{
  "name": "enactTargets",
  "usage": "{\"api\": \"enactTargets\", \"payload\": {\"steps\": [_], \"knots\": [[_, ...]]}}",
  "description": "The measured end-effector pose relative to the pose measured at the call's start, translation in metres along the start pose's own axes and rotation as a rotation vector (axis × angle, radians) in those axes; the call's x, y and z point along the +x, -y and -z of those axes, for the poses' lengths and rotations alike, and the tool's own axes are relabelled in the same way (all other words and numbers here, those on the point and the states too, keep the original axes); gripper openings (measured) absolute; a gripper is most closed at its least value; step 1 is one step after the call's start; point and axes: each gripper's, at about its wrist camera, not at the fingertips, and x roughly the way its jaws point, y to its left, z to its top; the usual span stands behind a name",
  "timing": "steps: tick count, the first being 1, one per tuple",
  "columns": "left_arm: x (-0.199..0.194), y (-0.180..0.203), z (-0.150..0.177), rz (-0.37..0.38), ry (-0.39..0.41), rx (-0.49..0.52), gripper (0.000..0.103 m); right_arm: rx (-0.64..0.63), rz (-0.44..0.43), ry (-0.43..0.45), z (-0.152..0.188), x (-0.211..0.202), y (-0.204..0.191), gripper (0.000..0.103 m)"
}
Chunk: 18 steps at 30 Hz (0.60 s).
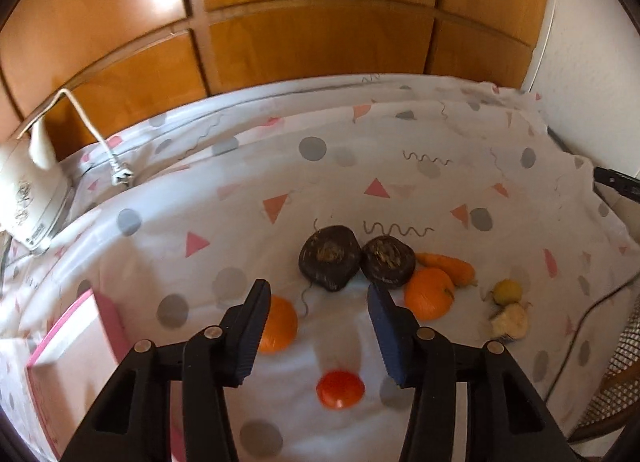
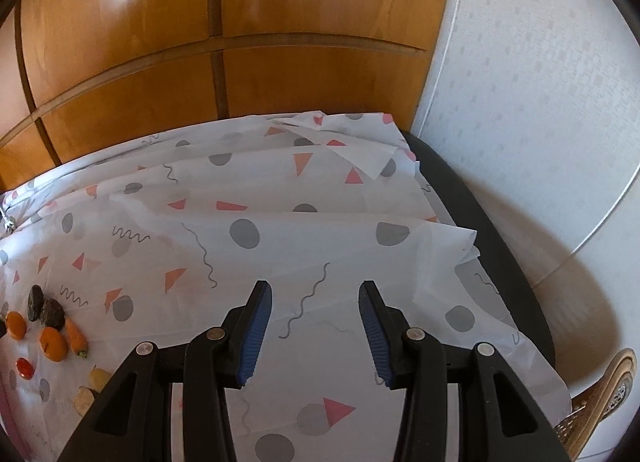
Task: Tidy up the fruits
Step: 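Reach the left gripper to the dark round cake and grasp it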
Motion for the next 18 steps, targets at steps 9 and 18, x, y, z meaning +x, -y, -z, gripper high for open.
{"api": "enactTargets", "payload": {"steps": [9,18], "knots": [[0.046,-0.004,-0.023,0.024,-0.049,-0.059,0.069,-0.056,-0.036,0.006,-0.003,0.000,-0.014,0.046],[0.074,-0.018,-0.023,0.138,-0.088,-0.164,0.049,-0.154,-0.131,0.028,0.001,-0.006,-0.036,0.051]]}}
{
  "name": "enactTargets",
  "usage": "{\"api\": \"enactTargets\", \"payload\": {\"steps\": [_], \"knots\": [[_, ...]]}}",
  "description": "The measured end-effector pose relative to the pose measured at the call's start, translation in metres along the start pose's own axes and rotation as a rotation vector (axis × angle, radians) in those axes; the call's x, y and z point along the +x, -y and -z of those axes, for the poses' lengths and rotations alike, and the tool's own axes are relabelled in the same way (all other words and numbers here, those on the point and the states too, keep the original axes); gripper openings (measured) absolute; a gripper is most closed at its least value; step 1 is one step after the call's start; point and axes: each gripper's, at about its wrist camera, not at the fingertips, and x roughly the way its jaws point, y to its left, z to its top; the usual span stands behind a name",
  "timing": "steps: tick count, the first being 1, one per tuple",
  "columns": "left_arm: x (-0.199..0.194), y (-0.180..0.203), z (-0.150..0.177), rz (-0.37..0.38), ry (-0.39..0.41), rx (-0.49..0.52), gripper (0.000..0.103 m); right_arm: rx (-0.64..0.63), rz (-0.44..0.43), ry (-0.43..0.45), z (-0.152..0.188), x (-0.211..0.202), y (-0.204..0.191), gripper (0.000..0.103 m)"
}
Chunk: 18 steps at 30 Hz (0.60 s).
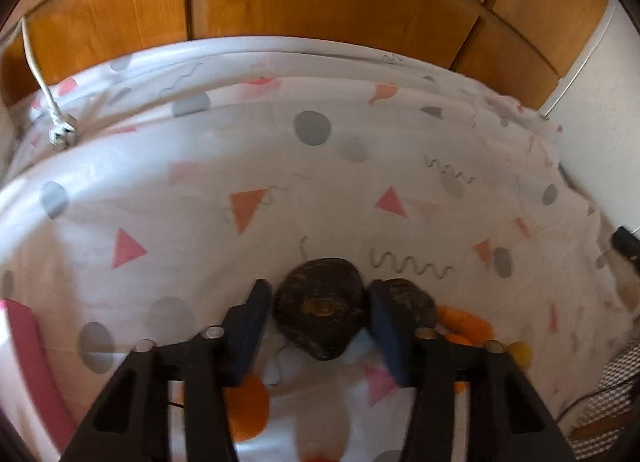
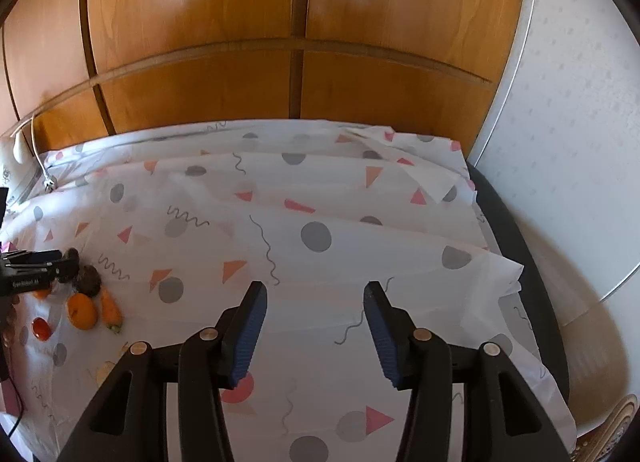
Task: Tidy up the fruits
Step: 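Reach the left gripper to the dark round cake and grasp it, then carry the dark cake into the pink tray and open the left gripper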
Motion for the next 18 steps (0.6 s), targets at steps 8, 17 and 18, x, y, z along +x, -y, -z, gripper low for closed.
{"api": "enactTargets", "payload": {"steps": [8,17,18], "knots": [[-0.026,-0.001,0.004,0.025,0.066,-0.041,0.049,0.003,0.008,-0.007,0.001,0.001,0.002,0.051],[-0.107,-0.024,0.026,0.001,0.206,-0.158,0.049,-0.047,-0.027,-0.017,0.005,0.002,-0.010,0.051],[-0.114,-0.030,0.031,-0.005,0.217,-0.180,0.049,-0.047,-0.045,-0.019,0.005,0.001,-0.011,0.051]]}}
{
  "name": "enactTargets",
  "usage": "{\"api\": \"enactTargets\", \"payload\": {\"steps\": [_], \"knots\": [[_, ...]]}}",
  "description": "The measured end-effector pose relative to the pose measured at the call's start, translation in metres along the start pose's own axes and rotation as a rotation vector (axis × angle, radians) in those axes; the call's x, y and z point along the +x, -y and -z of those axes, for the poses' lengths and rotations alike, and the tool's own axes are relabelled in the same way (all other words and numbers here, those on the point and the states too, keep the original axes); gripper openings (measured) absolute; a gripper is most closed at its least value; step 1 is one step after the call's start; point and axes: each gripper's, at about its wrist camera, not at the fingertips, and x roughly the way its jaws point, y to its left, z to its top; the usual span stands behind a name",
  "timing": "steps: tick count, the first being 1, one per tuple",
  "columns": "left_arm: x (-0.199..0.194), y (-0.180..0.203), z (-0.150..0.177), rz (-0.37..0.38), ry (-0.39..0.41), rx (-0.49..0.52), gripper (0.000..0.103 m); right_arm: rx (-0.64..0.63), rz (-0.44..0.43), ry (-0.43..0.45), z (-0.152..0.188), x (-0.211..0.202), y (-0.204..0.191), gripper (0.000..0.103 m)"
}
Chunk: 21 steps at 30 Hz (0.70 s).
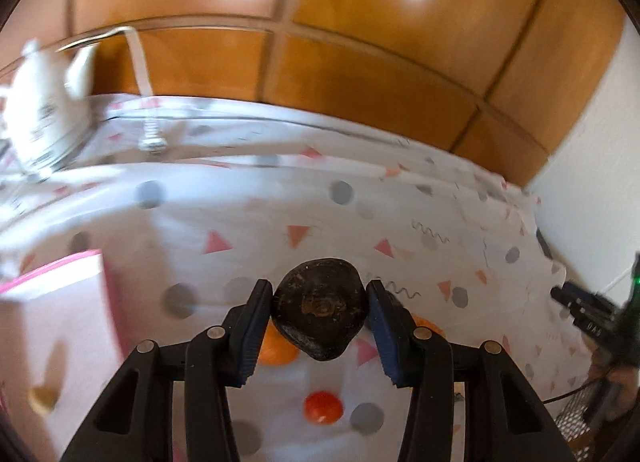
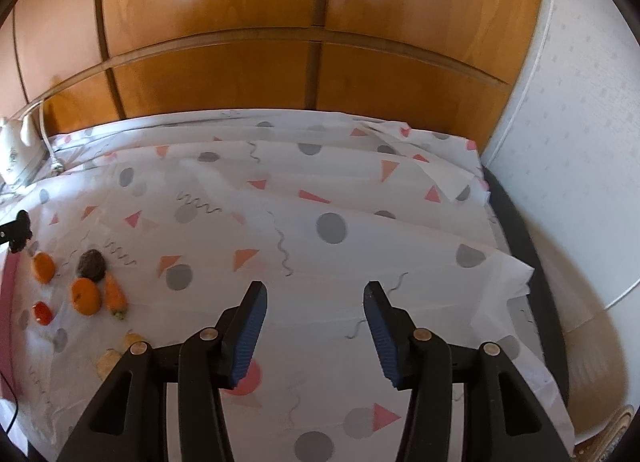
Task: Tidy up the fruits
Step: 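Carry the dark cake into the pink tray and open the left gripper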
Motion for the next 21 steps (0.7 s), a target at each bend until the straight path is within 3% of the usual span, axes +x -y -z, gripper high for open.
{"api": "enactTargets", "payload": {"steps": [3,10,21], "knots": [[-0.024,-0.026,0.007,-0.057,0.038,-0.065,0.049,-0.012,-0.054,-0.023,0.002,0.002,-0.006,0.051],[-0.065,-0.094,0.031,-0.202,0.103,-0.207,0.049,-0.104,-0.038,-0.012,0.006,0.000,-0.025,0.051],[-0.093,-0.164,0.091,-0.420,0.099,-0.366,0.049,-0.105,-0.034,-0.039,0.006,0.005,-0.025,0.051]]}}
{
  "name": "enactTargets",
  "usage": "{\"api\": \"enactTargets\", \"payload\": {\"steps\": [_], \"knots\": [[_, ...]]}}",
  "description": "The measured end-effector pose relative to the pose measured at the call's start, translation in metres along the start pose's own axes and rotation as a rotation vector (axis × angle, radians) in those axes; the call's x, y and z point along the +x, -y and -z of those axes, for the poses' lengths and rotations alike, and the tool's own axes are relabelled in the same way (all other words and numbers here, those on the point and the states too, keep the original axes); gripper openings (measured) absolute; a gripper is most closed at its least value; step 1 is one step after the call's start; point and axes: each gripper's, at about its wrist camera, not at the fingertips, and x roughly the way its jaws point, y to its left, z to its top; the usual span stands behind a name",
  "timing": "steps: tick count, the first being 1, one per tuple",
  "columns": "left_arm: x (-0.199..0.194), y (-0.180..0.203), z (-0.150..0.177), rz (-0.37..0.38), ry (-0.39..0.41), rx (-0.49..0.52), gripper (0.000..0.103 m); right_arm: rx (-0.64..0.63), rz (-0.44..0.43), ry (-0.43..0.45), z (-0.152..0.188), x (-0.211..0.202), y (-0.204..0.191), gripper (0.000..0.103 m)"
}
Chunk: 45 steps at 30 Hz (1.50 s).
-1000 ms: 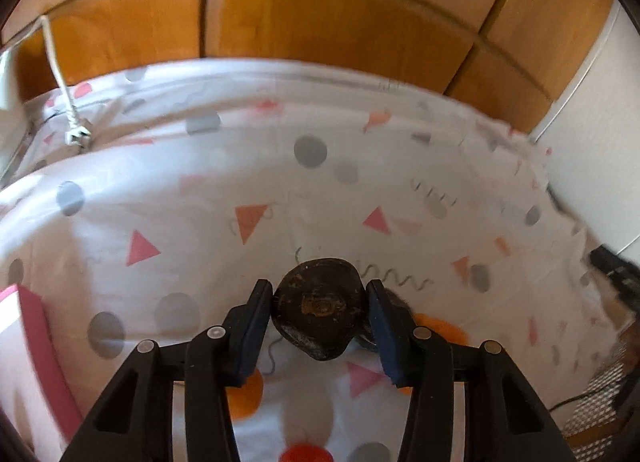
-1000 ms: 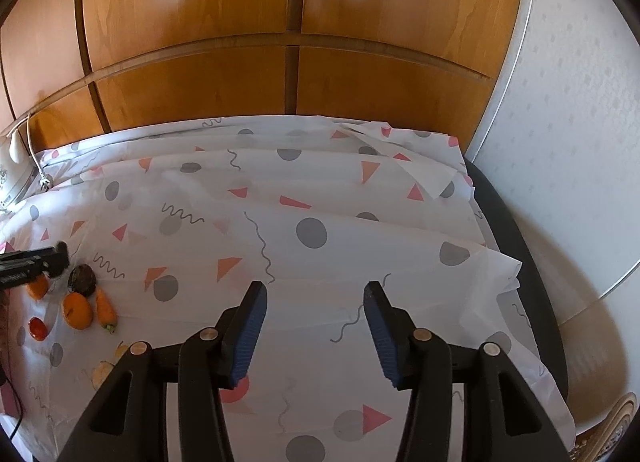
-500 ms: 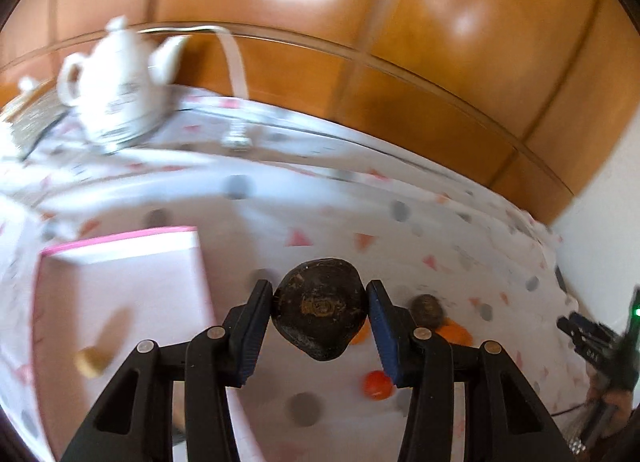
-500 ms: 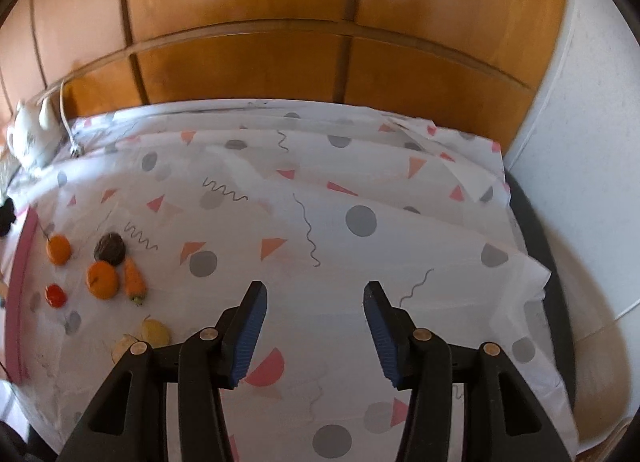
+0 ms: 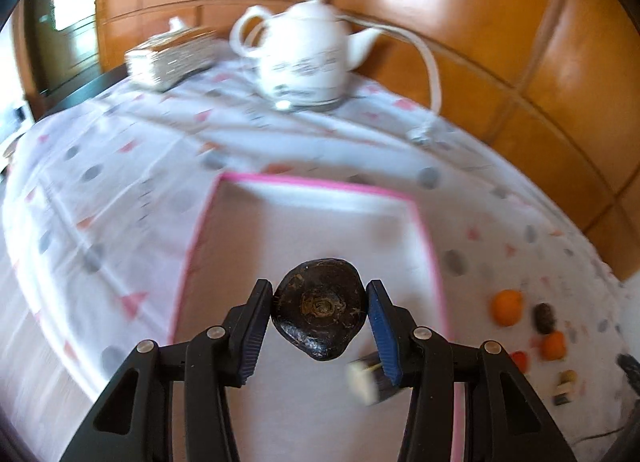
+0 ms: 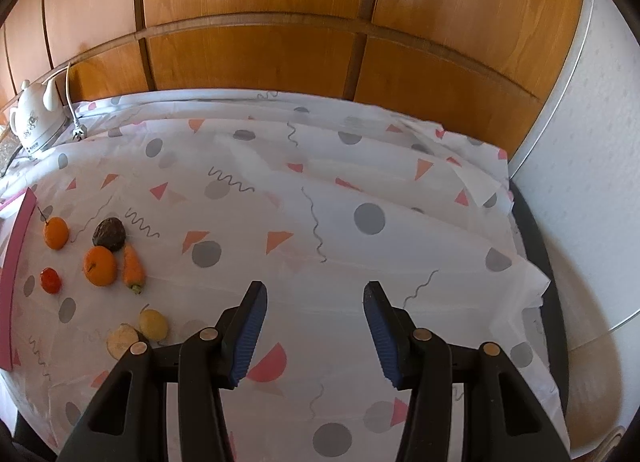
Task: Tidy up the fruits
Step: 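Carry the dark cake into the pink tray and open the left gripper, then grasp the yellow lemon beside the cut log with the right gripper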
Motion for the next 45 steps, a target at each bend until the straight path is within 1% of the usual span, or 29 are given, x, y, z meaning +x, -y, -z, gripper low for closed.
{"api": "enactTargets", "payload": {"steps": [2,6,11,14,19,24,28,33,40,45], "knots": [[0.002,-0.012,0.008,-0.035,0.001,-0.018,0.049,-0.003,-0.005,-0.010,0.001,0.001,-0.001,0.051],[0.003,-0.025,0.021,-0.078,0.003,-0.026,0.049,-0.018,-0.014,-0.018,0.003,0.000,-0.007,0.051],[0.004,-0.031,0.032,-0.087,-0.007,-0.036,0.049,-0.052,-0.019,-0.034,0.004,-0.001,-0.020,0.051],[0.003,-0.030,0.035,-0.085,-0.008,-0.036,0.049,-0.081,-0.014,-0.043,0.006,0.000,-0.029,0.051],[0.001,-0.030,0.038,-0.085,-0.006,-0.036,0.049,-0.082,-0.020,-0.047,0.006,-0.003,-0.033,0.051],[-0.006,-0.027,0.039,-0.077,0.015,-0.024,0.050,-0.091,-0.031,-0.053,0.008,-0.003,-0.044,0.051],[-0.012,-0.027,0.040,-0.065,0.026,-0.026,0.051,-0.075,-0.019,-0.083,0.010,0.001,-0.050,0.051],[-0.020,-0.027,0.042,-0.050,0.032,-0.031,0.053,-0.038,-0.030,-0.110,0.013,0.006,-0.051,0.051],[-0.035,-0.029,0.048,-0.034,0.058,-0.053,0.060,0.030,-0.083,-0.136,0.020,0.010,-0.052,0.051],[-0.040,-0.033,0.052,-0.032,0.056,-0.070,0.061,0.036,-0.124,-0.142,0.022,0.011,-0.064,0.051]]}}
